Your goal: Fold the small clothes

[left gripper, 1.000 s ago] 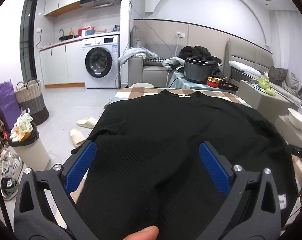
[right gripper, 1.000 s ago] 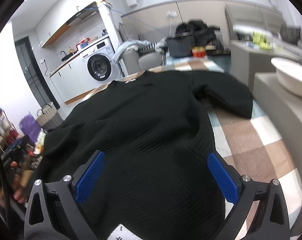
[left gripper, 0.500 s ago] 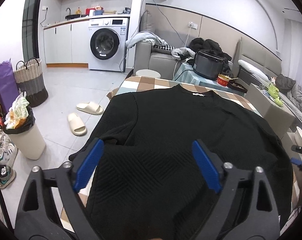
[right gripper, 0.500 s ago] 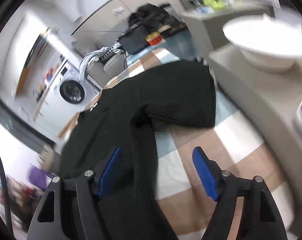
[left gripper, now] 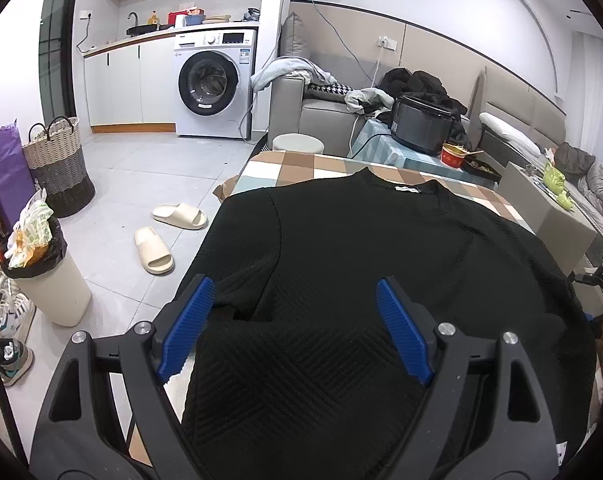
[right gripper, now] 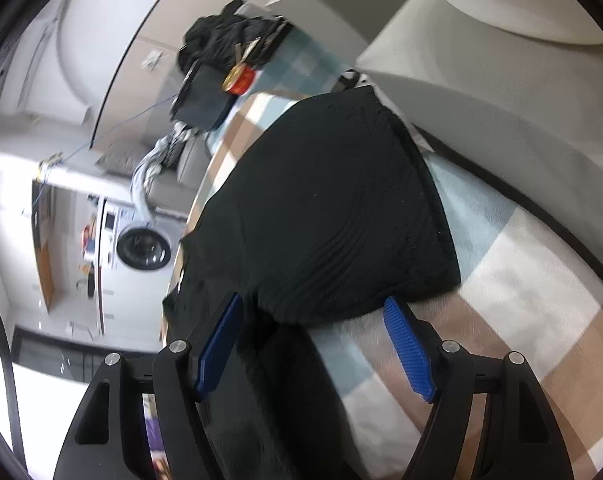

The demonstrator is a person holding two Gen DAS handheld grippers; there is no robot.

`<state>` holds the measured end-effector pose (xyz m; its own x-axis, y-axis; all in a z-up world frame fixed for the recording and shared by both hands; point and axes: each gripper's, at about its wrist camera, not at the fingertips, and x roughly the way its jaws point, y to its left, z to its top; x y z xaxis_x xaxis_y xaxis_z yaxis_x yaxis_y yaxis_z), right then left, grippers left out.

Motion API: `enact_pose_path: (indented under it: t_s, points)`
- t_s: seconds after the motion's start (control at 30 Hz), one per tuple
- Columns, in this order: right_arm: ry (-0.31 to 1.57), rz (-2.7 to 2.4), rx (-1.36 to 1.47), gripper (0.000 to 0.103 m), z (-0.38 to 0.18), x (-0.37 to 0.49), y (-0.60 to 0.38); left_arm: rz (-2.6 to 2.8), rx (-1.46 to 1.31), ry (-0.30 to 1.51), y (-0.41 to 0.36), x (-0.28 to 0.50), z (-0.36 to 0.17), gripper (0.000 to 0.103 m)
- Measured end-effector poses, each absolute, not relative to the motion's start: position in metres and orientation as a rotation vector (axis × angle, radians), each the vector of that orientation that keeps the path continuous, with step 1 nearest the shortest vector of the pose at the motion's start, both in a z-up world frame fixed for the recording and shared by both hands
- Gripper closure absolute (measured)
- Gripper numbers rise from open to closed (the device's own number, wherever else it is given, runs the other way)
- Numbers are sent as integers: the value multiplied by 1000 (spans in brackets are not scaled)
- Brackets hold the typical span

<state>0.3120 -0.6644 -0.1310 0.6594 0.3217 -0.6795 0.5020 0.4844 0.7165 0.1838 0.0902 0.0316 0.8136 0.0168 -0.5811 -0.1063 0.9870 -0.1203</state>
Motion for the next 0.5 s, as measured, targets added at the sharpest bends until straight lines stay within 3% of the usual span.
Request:
enact_pose_path:
  t_s: [0.1, 0.17, 0.27, 0.5]
  points:
    - [902, -212, 1053, 48, -130, 322, -667, 62, -148, 624, 90, 194, 28, 21]
    - [923, -260, 1017, 75, -131, 329, -667, 54, -147, 627, 88, 200, 24, 21]
    - [933, -280, 948, 91, -131, 336, -666, 47, -138, 630, 82, 206, 19, 21]
    - [834, -269, 641, 93, -91, 346, -647, 29, -129, 642, 72, 215, 9, 21]
